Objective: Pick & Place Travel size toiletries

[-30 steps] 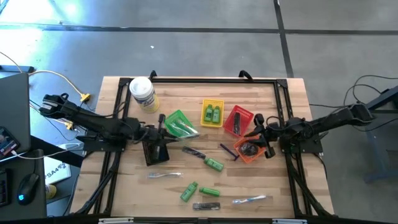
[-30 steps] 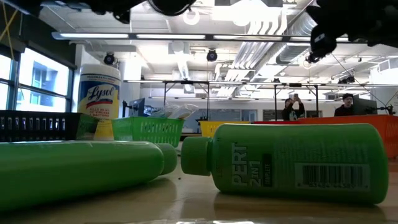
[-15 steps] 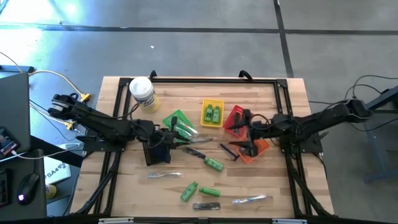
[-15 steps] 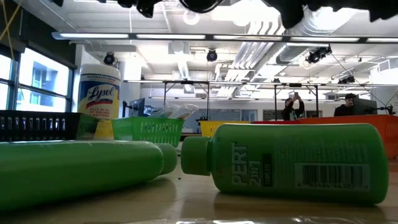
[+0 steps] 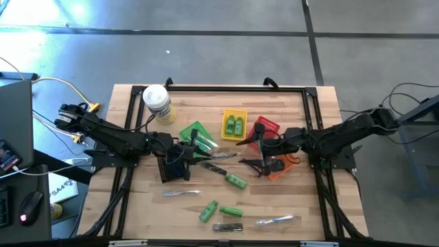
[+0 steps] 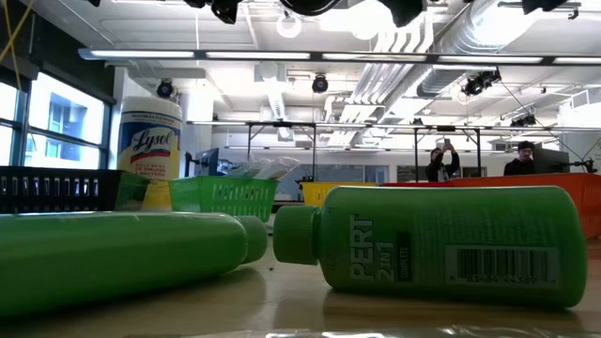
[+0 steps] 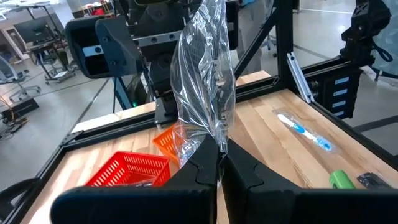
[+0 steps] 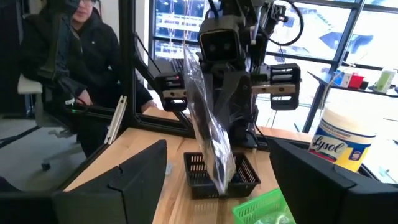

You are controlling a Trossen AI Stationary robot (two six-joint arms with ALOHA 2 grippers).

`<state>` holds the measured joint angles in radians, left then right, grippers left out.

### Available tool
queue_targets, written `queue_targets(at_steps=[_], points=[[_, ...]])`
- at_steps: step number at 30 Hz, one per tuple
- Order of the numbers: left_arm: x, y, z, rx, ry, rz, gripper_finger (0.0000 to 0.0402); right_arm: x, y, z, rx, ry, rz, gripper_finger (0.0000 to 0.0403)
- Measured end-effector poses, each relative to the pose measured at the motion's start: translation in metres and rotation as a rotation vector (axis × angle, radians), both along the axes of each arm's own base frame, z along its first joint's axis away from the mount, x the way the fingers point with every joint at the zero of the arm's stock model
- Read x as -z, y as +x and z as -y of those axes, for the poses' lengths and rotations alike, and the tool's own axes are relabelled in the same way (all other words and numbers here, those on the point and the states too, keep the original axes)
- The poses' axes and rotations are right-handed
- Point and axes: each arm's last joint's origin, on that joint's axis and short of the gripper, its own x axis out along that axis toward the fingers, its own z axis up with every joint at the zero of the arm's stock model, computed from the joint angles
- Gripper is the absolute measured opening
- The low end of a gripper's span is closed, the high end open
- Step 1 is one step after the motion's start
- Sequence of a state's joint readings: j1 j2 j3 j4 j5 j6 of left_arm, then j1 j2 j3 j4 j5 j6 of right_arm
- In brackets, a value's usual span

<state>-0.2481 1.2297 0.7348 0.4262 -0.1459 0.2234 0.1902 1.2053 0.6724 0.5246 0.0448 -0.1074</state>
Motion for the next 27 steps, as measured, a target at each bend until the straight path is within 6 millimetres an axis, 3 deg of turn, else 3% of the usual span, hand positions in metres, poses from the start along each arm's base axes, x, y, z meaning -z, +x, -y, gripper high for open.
queue_targets(at_steps=[8, 12, 16, 23, 25, 27], points=[[0.000, 0.000, 0.000, 0.000, 0.001, -0.003, 0.0000, -0.003, 0.024, -0.005, -0.031, -0.020, -0.010, 0.0273], [0.002, 0.000, 0.000, 0.000, 0.003, -0.015, 0.0000, -0.004, 0.026, -0.007, -0.070, -0.017, -0.009, 0.0249], [0.002, 0.000, 0.000, 0.000, 0.001, -0.018, 0.0000, -0.004, 0.026, -0.007, -0.081, -0.019, -0.010, 0.0190], [0.002, 0.000, 0.000, 0.001, -0.001, -0.019, 0.0000, -0.003, 0.026, -0.006, -0.066, -0.001, -0.027, 0.0051], [0.002, 0.000, 0.000, 0.002, -0.002, -0.020, 0.0000, -0.002, 0.026, -0.004, -0.062, 0.000, -0.036, 0.0025], [0.002, 0.000, 0.000, 0.001, -0.001, -0.022, 0.0000, -0.002, 0.026, -0.004, -0.060, -0.001, -0.044, 0.0024]])
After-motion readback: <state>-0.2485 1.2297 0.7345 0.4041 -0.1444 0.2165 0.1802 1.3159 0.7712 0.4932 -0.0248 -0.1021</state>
